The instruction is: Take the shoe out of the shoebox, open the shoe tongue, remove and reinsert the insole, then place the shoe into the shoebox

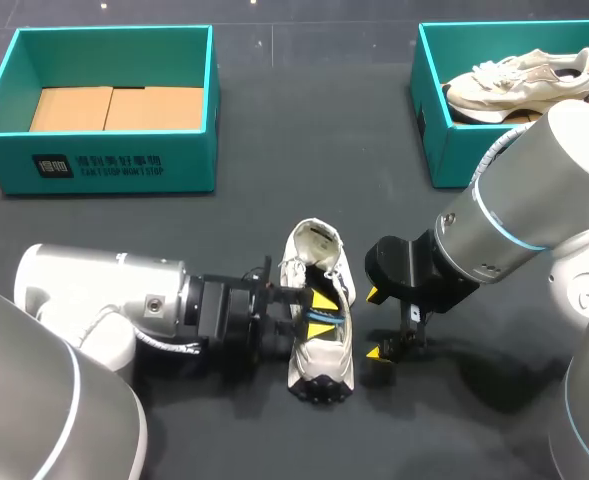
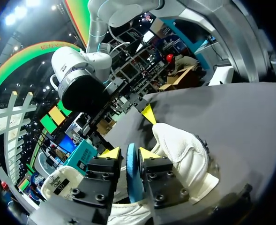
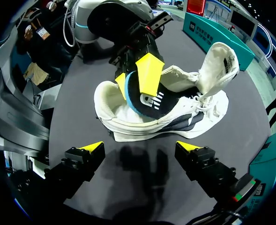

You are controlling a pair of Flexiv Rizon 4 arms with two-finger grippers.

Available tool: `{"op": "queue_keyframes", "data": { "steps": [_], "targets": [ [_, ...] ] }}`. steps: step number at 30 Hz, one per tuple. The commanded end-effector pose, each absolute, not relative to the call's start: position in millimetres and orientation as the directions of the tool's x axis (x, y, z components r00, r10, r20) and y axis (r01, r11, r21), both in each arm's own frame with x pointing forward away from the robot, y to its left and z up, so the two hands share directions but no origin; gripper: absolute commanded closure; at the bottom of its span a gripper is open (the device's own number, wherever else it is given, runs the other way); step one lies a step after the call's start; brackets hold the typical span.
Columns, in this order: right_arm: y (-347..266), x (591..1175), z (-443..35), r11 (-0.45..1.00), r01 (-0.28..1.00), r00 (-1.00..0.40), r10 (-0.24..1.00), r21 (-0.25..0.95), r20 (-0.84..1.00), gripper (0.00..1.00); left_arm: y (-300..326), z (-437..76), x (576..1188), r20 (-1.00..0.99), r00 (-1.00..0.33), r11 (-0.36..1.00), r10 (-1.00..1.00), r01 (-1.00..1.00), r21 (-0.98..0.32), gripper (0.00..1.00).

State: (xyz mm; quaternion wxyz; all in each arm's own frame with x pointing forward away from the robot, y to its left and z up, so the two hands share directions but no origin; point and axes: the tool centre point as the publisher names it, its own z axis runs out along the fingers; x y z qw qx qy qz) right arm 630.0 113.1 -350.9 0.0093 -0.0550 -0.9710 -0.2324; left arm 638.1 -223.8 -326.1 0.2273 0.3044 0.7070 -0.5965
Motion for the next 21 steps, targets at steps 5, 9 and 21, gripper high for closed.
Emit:
{"op": "queue_keyframes", "data": {
  "steps": [5, 9, 21],
  "targets": [
    [112, 628, -351, 0.885, 0.111, -0.994, 0.104, 0.452, 0.040, 0.00, -219, -322, 632, -0.684, -0.708, 0.095, 0.176, 0.703, -0.704, 0.97],
    [112, 628, -351, 0.885, 0.111, -0.994, 0.104, 0.452, 0.040, 0.00, -222, -327, 633, -0.681, -0.709, 0.096, 0.186, 0.703, -0.705, 1.00],
    [112, 628, -351, 0.885, 0.111, -0.994, 0.104, 0.452, 0.040, 0.00, -227, -355, 648, -0.663, -0.719, 0.178, 0.209, 0.694, -0.697, 1.00]
  ]
}}
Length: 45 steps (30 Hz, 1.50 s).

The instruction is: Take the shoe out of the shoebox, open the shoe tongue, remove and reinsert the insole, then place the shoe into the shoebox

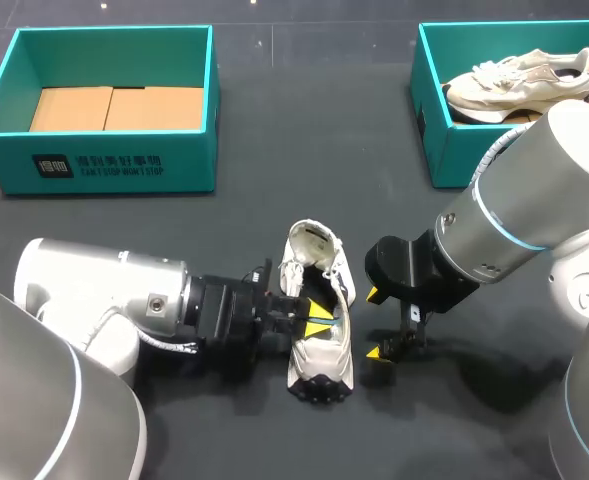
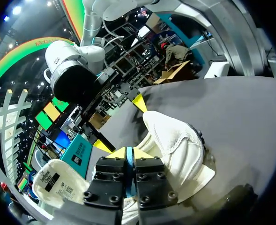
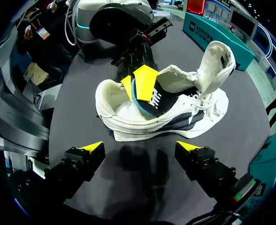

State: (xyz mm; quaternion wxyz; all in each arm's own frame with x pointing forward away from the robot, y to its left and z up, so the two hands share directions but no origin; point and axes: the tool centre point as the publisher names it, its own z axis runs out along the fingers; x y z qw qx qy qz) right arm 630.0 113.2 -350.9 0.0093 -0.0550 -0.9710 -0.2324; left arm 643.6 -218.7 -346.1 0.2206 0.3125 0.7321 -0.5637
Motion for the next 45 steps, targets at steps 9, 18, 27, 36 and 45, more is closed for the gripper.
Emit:
{"op": "queue_keyframes", "data": {
  "steps": [9, 18, 27, 36, 45],
  "targets": [
    [112, 628, -351, 0.885, 0.111, -0.994, 0.104, 0.452, 0.040, 0.00, -222, -339, 641, -0.638, -0.739, 0.136, 0.218, 0.670, -0.730, 1.00],
    [112, 628, -351, 0.885, 0.111, -0.994, 0.104, 0.452, 0.040, 0.00, -219, -324, 633, -0.639, -0.733, 0.114, 0.233, 0.673, -0.730, 0.80],
    [112, 628, -351, 0.885, 0.111, -0.994, 0.104, 0.452, 0.040, 0.00, -220, -321, 631, -0.633, -0.727, 0.110, 0.265, 0.675, -0.729, 0.77],
    [112, 628, -351, 0.885, 0.111, -0.994, 0.104, 0.452, 0.040, 0.00, -211, -314, 629, -0.627, -0.720, 0.114, 0.296, 0.679, -0.725, 0.74],
    [112, 628, -351, 0.885, 0.111, -0.994, 0.104, 0.452, 0.040, 0.00, -199, -316, 626, -0.605, -0.721, 0.140, 0.338, 0.674, -0.725, 0.71]
  ]
}}
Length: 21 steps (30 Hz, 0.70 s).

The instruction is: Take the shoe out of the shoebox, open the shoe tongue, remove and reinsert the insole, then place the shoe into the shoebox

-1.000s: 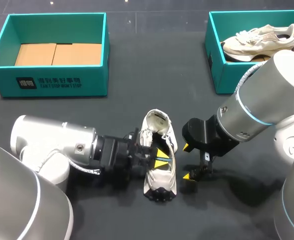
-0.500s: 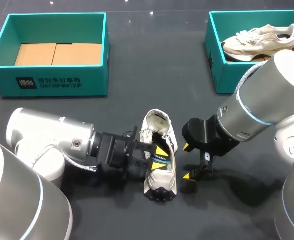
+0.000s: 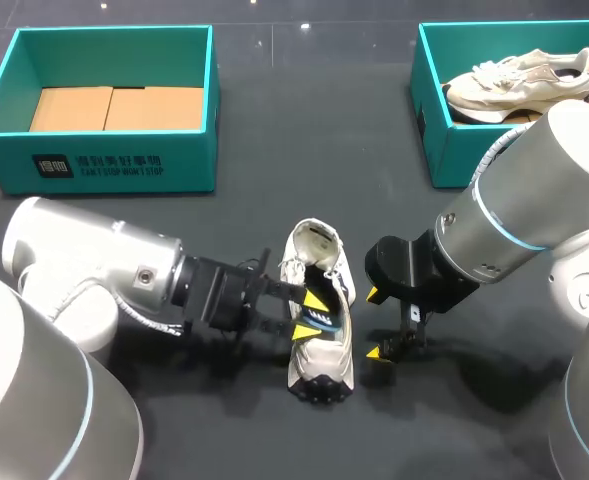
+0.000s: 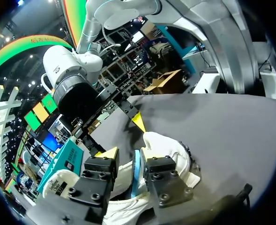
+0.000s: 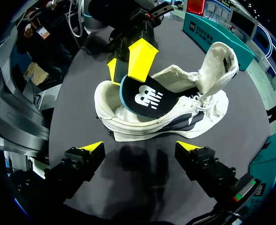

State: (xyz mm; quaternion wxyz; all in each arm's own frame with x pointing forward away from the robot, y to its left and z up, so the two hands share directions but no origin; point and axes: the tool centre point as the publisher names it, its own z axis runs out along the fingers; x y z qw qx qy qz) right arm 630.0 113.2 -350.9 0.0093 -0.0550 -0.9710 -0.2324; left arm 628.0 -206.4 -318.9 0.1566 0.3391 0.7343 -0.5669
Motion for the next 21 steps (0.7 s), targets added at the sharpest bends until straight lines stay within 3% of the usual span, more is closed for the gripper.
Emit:
{"op": "queue_keyframes", "data": {
  "steps": [1, 21],
  "targets": [
    [112, 628, -351, 0.885, 0.111, -0.994, 0.104, 0.452, 0.040, 0.00, -197, -316, 625, -0.602, -0.721, 0.145, 0.343, 0.674, -0.725, 0.71],
    [112, 628, -351, 0.885, 0.111, -0.994, 0.104, 0.452, 0.040, 0.00, -146, -297, 616, -0.569, -0.659, 0.198, 0.492, 0.721, -0.664, 0.64]
  ]
}}
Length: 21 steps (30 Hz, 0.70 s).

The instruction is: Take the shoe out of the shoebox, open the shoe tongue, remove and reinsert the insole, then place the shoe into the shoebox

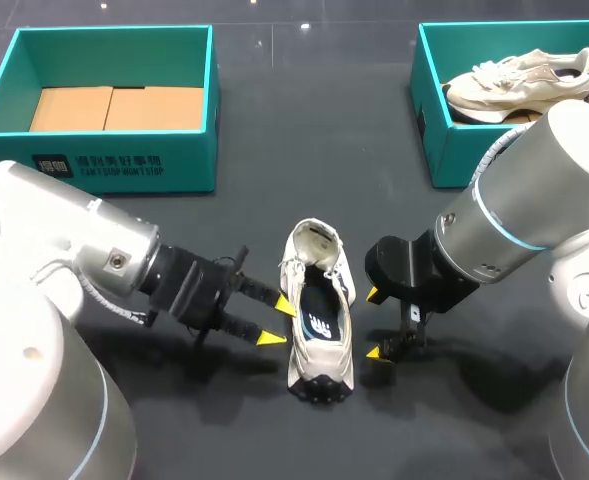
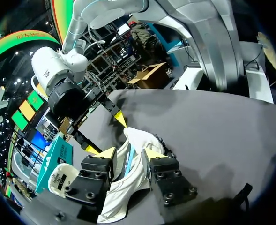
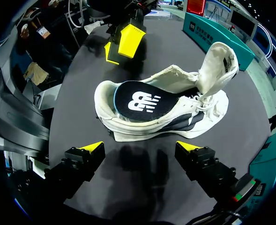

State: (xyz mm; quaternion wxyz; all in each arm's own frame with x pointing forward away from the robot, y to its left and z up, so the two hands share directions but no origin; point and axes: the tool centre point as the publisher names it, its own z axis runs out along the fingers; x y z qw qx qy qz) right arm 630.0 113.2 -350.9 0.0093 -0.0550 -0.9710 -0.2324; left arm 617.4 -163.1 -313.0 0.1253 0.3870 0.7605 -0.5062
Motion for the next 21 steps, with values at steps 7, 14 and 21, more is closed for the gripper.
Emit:
{"op": "queue_keyframes", "data": {
  "steps": [7, 14, 21],
  "targets": [
    [108, 628, -350, 0.885, 0.112, -0.994, 0.105, 0.452, 0.041, 0.00, -123, -285, 615, -0.546, -0.627, 0.212, 0.557, 0.742, -0.636, 0.63],
    [75, 625, -339, 0.881, 0.133, -0.991, 0.124, 0.453, 0.050, 0.00, -102, -274, 617, -0.525, -0.600, 0.219, 0.603, 0.758, -0.614, 0.62],
    [47, 621, -326, 0.893, 0.167, -0.986, 0.154, 0.417, 0.066, 0.00, -85, -265, 624, -0.493, -0.564, 0.225, 0.662, 0.778, -0.587, 0.62]
  ]
}}
